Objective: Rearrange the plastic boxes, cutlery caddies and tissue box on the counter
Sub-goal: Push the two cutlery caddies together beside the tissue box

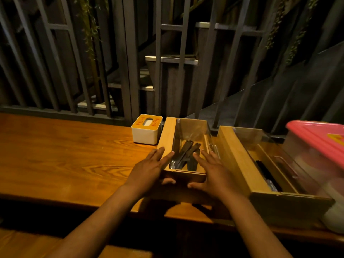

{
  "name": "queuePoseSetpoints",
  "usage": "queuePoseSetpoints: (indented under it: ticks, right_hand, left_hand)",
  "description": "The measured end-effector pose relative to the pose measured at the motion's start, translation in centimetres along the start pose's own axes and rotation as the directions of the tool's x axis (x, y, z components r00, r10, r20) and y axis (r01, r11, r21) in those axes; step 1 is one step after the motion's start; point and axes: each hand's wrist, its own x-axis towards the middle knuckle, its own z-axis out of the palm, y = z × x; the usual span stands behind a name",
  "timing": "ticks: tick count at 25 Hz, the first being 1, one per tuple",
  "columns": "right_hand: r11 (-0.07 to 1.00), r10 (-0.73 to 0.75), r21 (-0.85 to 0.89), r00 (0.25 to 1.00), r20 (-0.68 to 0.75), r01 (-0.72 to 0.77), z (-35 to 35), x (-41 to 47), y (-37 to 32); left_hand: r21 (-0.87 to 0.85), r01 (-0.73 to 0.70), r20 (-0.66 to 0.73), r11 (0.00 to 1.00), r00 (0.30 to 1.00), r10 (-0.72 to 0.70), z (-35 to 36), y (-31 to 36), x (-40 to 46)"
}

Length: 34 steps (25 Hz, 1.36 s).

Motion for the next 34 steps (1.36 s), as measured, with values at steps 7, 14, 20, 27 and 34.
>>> queuePoseSetpoints:
  ticks: [7,14,20,27,34]
  right_hand:
    - [0.999,0.027,-0.043,1.0,0.016,-0.026,0.7,5.6,0.3]
    - [0.997,0.028,-0.078,1.0,0.011,-0.027,1.7,8.5,0.3]
    - [0.997,0.035,-0.065,0.999,0.0,-0.035,1.7,9.2,-0.1]
    - [0.994,0.066,-0.087,0.997,0.027,-0.063,1.5,9.3,-0.4]
    - [0.995,0.103,0.001,0.993,-0.05,-0.103,-1.1,4.5,-1.5]
  left_hand:
    - [-0.018,-0.025,-0.031,1.0,0.999,0.024,0.6,-2.5,4.6]
    - [-0.034,-0.039,-0.029,0.999,0.999,0.038,1.2,-4.6,7.0]
    - [-0.04,-0.052,-0.045,0.998,0.998,0.05,1.3,-5.3,7.9]
    - [0.05,-0.034,-0.049,0.998,0.998,0.036,1.1,-5.1,7.7]
    - [-0.009,0.016,-0.188,1.0,0.982,-0.018,0.7,-0.7,3.4]
